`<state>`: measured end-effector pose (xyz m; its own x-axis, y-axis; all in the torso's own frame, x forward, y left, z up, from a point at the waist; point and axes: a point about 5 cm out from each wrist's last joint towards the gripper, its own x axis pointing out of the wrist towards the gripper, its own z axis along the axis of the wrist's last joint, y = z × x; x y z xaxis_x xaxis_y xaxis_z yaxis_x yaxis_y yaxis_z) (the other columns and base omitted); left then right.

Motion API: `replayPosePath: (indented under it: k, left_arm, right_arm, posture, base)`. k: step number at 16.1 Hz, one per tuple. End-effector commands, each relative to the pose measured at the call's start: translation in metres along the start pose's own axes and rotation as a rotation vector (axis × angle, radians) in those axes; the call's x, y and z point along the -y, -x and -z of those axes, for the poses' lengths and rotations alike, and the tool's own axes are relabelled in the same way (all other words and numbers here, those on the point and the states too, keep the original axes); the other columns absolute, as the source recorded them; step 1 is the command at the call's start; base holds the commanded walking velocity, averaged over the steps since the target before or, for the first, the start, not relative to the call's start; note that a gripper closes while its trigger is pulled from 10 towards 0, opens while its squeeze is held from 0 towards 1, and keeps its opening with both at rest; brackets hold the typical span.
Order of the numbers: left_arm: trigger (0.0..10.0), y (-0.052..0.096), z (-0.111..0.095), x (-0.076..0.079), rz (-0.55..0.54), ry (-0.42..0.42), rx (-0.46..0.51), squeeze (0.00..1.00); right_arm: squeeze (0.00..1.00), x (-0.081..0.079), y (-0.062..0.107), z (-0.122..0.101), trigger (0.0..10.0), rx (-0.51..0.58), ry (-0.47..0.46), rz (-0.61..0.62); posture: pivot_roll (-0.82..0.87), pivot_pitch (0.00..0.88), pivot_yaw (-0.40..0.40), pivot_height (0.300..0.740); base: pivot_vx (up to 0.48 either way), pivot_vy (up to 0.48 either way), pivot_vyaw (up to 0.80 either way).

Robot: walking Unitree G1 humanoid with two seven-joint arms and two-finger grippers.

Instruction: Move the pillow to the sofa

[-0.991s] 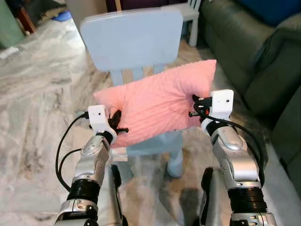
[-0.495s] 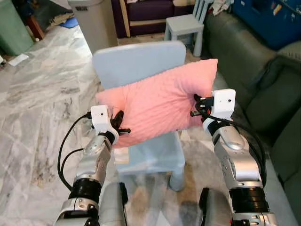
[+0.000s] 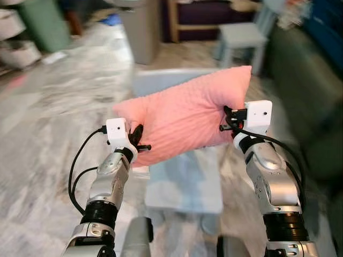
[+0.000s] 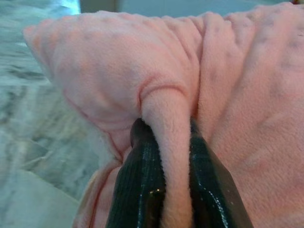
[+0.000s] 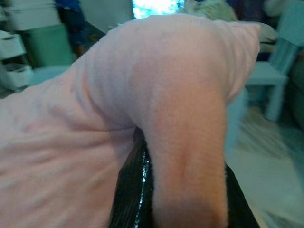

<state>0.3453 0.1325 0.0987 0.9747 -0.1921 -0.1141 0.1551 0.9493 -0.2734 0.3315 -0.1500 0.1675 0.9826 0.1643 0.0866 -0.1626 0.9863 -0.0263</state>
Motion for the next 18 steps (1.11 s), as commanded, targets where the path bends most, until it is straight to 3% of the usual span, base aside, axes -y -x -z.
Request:
replayPosePath:
  k: [1,6,18]
  left_arm:
    - [10.0,0.0004,0.0009,-0.0030,-0.010,-0.007,-0.002,0.00]
    - [10.0,-0.0004,0.0038,-0.0026,-0.021,0.013,-0.019,0.00]
    - [10.0,-0.0011,0.0014,0.0001,-0.013,-0.010,0.000,0.00]
  right_arm:
    - [0.00,-0.0002,-0.0029,-0.0180,10.0,0.078,0.005,0.005]
    - [0.00,0.0003,-0.0030,-0.0230,10.0,0.090,0.005,0.010]
    - [0.00,0.0004,-0.0035,-0.0275,10.0,0.098,0.004,0.012]
  posture:
    - [-0.13,0.000,0.094,0.688]
    - [-0.13,0.000,0.094,0.740]
    - [-0.13,0.000,0.086,0.740]
  base:
    - [0.000,0.000,0.00]
    - [0.000,0.000,0.00]
    - [0.000,0.000,0.00]
